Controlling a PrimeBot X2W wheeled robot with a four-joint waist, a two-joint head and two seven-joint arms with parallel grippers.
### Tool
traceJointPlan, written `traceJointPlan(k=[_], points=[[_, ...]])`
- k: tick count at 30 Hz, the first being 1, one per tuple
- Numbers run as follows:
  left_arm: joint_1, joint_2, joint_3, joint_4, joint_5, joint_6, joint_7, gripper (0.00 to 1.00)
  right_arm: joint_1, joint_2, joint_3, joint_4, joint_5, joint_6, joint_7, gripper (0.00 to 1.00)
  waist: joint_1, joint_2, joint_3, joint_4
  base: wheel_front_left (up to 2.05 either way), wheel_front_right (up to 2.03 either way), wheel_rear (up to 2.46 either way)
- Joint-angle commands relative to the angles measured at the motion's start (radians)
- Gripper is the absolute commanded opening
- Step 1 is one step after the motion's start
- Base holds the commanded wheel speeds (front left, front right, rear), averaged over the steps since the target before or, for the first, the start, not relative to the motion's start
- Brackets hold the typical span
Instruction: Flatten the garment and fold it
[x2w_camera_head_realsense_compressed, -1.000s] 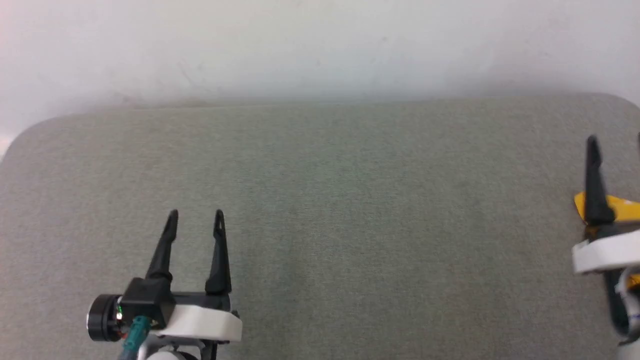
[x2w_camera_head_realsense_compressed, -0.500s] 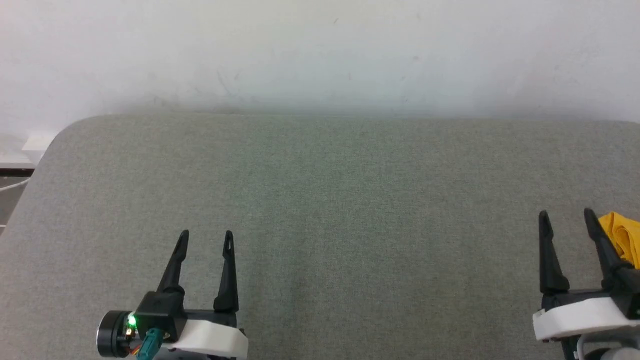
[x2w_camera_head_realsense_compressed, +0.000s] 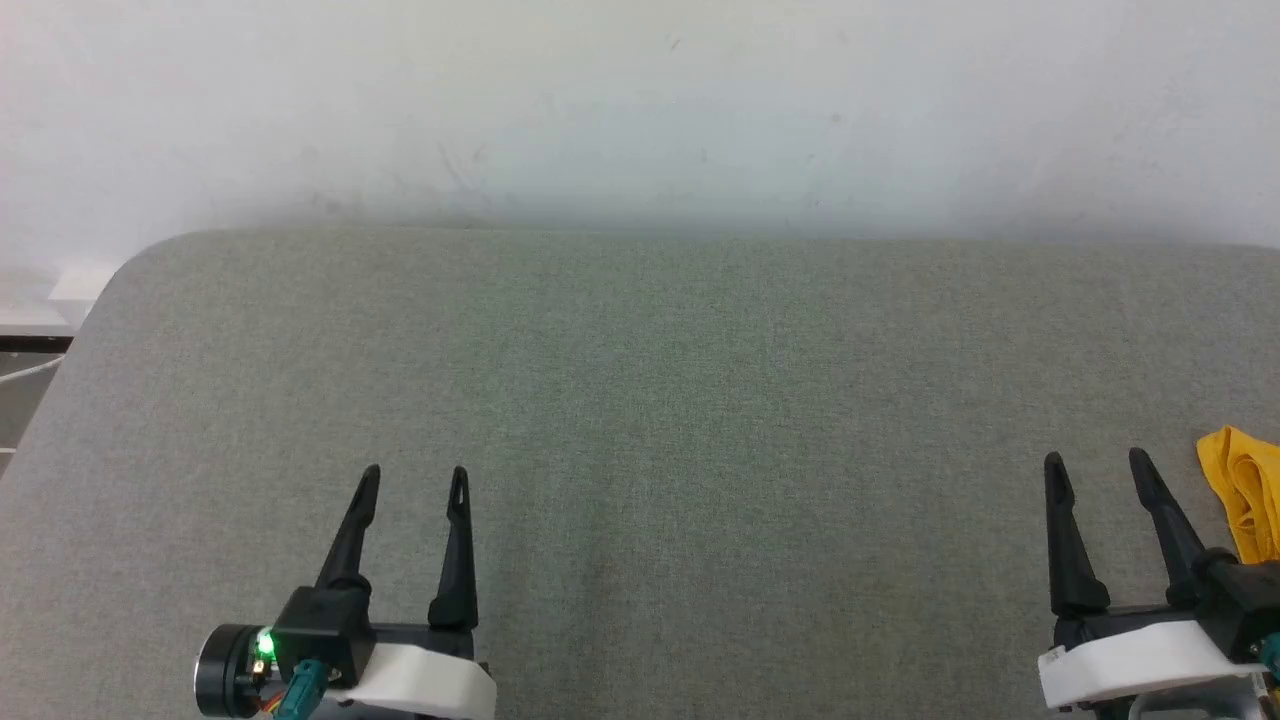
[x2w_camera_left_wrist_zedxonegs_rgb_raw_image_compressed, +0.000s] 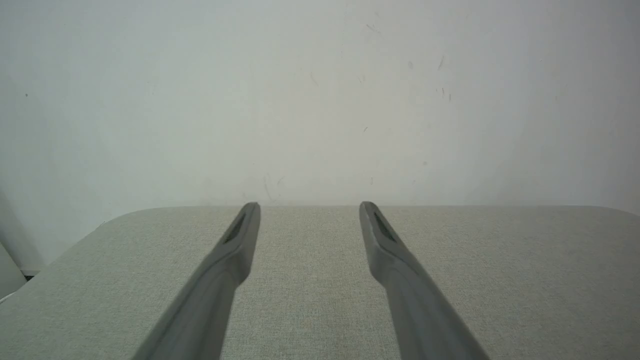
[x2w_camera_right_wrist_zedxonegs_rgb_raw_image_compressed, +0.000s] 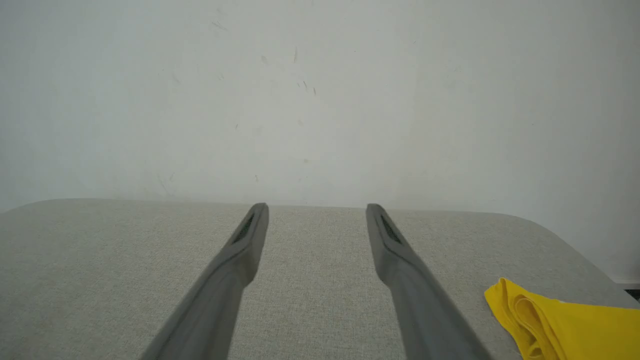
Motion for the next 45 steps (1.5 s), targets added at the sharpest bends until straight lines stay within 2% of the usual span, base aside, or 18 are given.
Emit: traceJointPlan(k=[1, 9, 10, 45], points=[[0.012, 0.000, 0.001, 0.003, 0.010, -0.007, -0.005, 1.00, 0.008, 0.003, 0.003, 0.003, 0.005, -0.002, -0.008, 1.00, 0.0000, 0.0000, -0.001, 0.000, 0.00, 0.00, 0.00], [0.018, 0.000, 0.005, 0.004, -0.004, -0.010, -0.005, 1.00, 0.010, 0.003, 0.006, 0.004, 0.010, -0.002, -0.009, 1.00, 0.0000, 0.0000, -0.007, -0.001, 0.00, 0.00, 0.00], [0.005, 0.000, 0.002, 0.001, -0.003, -0.008, 0.000, 0.00, 0.000, 0.000, 0.004, 0.002, 0.007, 0.000, -0.004, 0.00, 0.0000, 0.0000, -0.007, -0.001, 0.00, 0.00, 0.00], [-0.013, 0.000, 0.022, 0.001, 0.012, -0.013, 0.066, 0.00, -0.019, 0.000, 0.032, -0.008, -0.017, -0.001, 0.061, 0.00, 0.0000, 0.0000, -0.010, -0.020, 0.00, 0.00, 0.00]])
